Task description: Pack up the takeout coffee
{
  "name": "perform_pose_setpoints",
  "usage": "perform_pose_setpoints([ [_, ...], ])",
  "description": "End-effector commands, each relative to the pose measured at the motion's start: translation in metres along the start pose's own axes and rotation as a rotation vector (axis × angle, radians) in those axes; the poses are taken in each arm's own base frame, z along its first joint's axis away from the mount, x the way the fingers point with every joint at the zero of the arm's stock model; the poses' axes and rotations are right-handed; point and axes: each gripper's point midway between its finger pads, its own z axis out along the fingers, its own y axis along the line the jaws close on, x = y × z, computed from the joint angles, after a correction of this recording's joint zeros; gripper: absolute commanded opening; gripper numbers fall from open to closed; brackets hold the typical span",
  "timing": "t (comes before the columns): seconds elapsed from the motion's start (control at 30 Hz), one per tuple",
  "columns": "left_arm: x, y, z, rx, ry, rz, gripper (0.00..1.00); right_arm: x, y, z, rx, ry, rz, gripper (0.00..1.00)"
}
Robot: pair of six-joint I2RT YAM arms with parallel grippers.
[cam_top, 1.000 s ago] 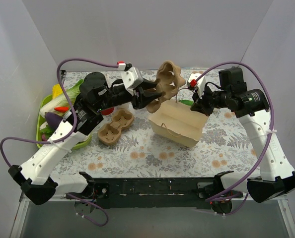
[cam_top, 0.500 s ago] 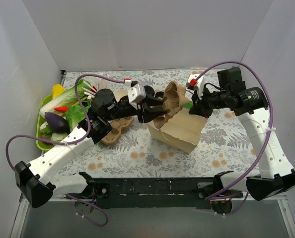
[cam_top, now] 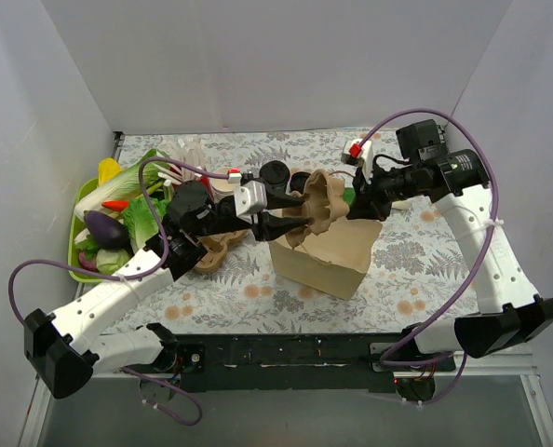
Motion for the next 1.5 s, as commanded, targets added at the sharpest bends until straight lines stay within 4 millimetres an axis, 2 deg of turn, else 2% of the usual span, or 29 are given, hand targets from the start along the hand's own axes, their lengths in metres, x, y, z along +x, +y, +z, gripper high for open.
perform_pose_setpoints([
  [0.0,-0.007,-0.007,0.001,0.053,-0.007,0.047,0.0,-0.018,0.012,-0.003,-0.071,-0.064,-0.018,0.01],
  [0.2,0.005,-0.009,0.003,0.09,0.053,0.06,0.0,-0.018,0.013,-0.003,-0.077,-0.068,-0.017,0.02],
  [0.33,0.016,-0.011,0.001,0.111,0.11,0.043,0.0,-0.019,0.01,-0.006,-0.045,-0.066,-0.024,0.17],
  [0.5,0.027,-0.01,0.001,0.131,0.176,0.043,0.0,-0.02,0.009,-0.011,-0.017,-0.063,-0.025,0.25],
  [0.63,0.035,-0.011,-0.001,0.146,0.226,0.044,0.0,-0.026,0.009,-0.018,0.017,-0.076,-0.033,0.37],
  [0.8,0.044,-0.01,-0.001,0.173,0.283,0.064,0.0,-0.037,0.009,-0.034,0.067,-0.078,-0.049,0.43],
  [0.9,0.049,-0.008,0.0,0.182,0.304,0.061,0.0,-0.053,0.001,-0.051,0.168,-0.113,-0.082,0.45],
  [0.93,0.053,-0.007,0.001,0.185,0.316,0.057,0.0,-0.055,-0.01,-0.058,0.246,-0.115,-0.089,0.45],
  [1.0,0.055,-0.006,0.002,0.188,0.322,0.068,0.0,-0.063,-0.012,-0.072,0.331,-0.161,-0.1,0.46],
  [1.03,0.056,-0.006,0.002,0.192,0.325,0.071,0.0,-0.073,-0.021,-0.08,0.395,-0.196,-0.126,0.5],
  [1.13,0.066,-0.005,0.003,0.221,0.372,0.08,0.0,-0.08,-0.032,-0.096,0.502,-0.233,-0.129,0.52],
  [1.17,0.066,-0.001,0.008,0.228,0.384,0.087,0.0,-0.079,-0.036,-0.098,0.525,-0.228,-0.126,0.52],
  [1.27,0.074,0.0,0.006,0.245,0.449,0.079,0.0,-0.075,-0.052,-0.103,0.608,-0.217,-0.123,0.52],
  [1.4,0.078,0.003,0.006,0.256,0.513,0.094,0.0,-0.071,-0.052,-0.103,0.636,-0.235,-0.139,0.53],
  [1.43,0.084,-0.002,0.003,0.276,0.547,0.091,0.0,-0.07,-0.051,-0.104,0.638,-0.239,-0.138,0.53],
  [1.47,0.086,-0.001,0.002,0.279,0.566,0.093,0.0,-0.064,-0.053,-0.099,0.631,-0.227,-0.13,0.53],
])
